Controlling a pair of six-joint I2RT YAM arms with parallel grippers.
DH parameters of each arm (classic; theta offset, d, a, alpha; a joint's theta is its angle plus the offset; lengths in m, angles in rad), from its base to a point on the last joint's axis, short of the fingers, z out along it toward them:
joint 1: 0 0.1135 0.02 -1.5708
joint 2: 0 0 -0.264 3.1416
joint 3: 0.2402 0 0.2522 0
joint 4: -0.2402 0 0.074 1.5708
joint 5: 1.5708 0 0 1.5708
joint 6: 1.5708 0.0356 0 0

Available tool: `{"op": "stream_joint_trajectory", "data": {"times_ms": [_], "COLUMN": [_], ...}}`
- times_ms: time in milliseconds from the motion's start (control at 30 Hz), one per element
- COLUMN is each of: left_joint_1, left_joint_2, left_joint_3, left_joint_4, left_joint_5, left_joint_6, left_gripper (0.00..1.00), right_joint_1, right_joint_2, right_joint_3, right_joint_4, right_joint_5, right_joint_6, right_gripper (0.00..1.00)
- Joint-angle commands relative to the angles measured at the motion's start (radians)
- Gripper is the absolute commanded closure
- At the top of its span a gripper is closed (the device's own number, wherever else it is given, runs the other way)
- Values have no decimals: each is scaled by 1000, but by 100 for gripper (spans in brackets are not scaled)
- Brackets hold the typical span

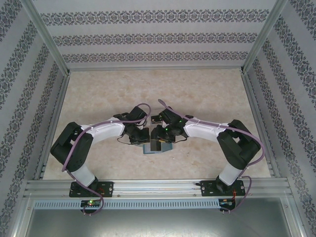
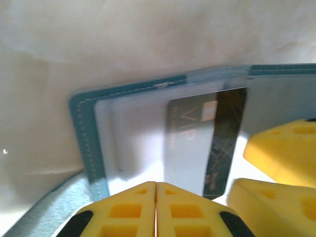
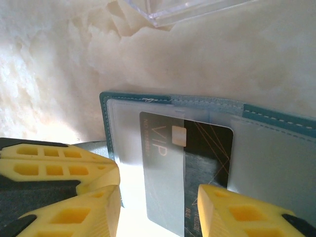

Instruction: Take the credit cards out of the card holder

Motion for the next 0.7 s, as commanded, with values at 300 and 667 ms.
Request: {"op": "stream_joint_trajectory", "data": {"times_ms": [300,667], "left_joint_1": [-40,-43], "left_joint_2": [49,97], "left_joint_3": [50,34], "left_joint_4": [-25,-68], "left_joint_5": [4,-57], "left_joint_6": [15,36], "left_gripper": [92,93], "right_joint_1": [-5,-5], "right_joint_2": [44,59], "right_joint_3": [-24,-31], "right_joint_4": [-40,-37], "right_joint_5": [37,41], "right_joint_6": [-35,-40], "right_gripper": [55,56]}}
